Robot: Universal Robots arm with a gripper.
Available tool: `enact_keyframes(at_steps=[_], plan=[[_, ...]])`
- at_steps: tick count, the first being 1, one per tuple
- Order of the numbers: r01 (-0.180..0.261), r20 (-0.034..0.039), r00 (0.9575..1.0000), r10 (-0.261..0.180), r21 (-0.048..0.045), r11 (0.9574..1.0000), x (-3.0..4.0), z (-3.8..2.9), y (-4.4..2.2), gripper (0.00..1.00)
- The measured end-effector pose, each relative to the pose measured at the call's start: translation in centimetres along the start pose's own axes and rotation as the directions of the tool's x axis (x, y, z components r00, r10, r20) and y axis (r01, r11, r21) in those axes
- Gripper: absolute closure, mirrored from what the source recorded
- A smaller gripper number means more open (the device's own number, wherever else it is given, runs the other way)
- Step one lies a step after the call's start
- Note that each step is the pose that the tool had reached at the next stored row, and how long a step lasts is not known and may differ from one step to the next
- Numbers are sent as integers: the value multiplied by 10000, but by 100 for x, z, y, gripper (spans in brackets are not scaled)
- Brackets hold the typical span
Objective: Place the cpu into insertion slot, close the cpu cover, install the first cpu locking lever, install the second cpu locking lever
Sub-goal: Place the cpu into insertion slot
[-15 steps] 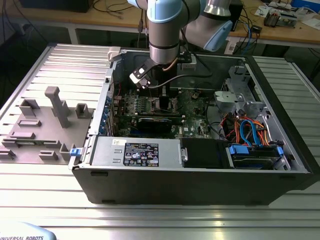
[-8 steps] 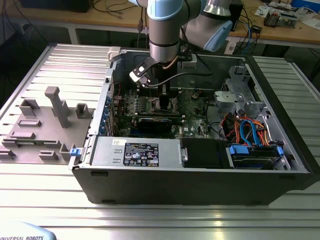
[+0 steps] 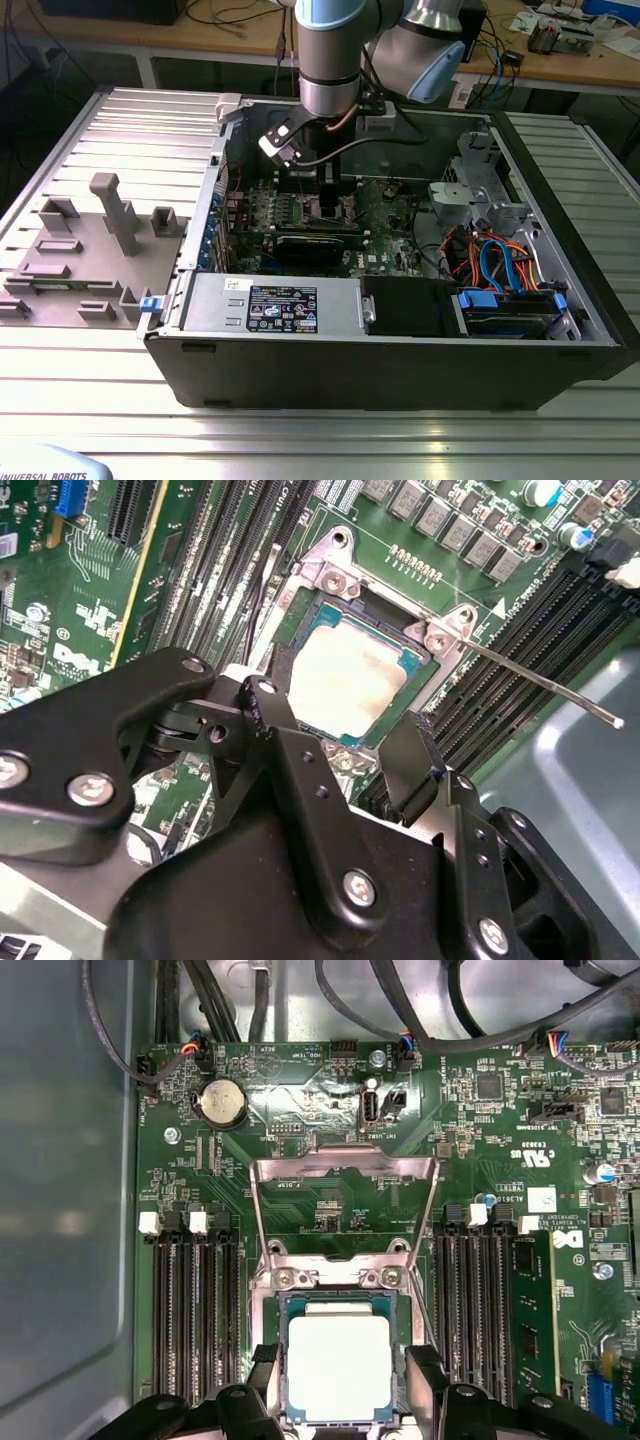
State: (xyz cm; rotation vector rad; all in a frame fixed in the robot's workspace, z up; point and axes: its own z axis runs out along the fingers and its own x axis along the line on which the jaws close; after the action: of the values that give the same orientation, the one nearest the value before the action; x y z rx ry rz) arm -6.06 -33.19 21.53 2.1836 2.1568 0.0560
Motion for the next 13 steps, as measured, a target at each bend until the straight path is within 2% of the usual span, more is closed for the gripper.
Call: enact_keyframes(at_steps=[5, 6, 7, 13], plan=[[1, -1, 10000, -1, 32, 10000, 0, -35, 5, 40], [0, -2, 10000, 0, 33, 10000, 0, -35, 4, 47], [0, -2, 10000, 0, 34, 10000, 0, -35, 4, 47], [1, 0, 10000, -1, 39, 10000, -1, -37, 4, 83]])
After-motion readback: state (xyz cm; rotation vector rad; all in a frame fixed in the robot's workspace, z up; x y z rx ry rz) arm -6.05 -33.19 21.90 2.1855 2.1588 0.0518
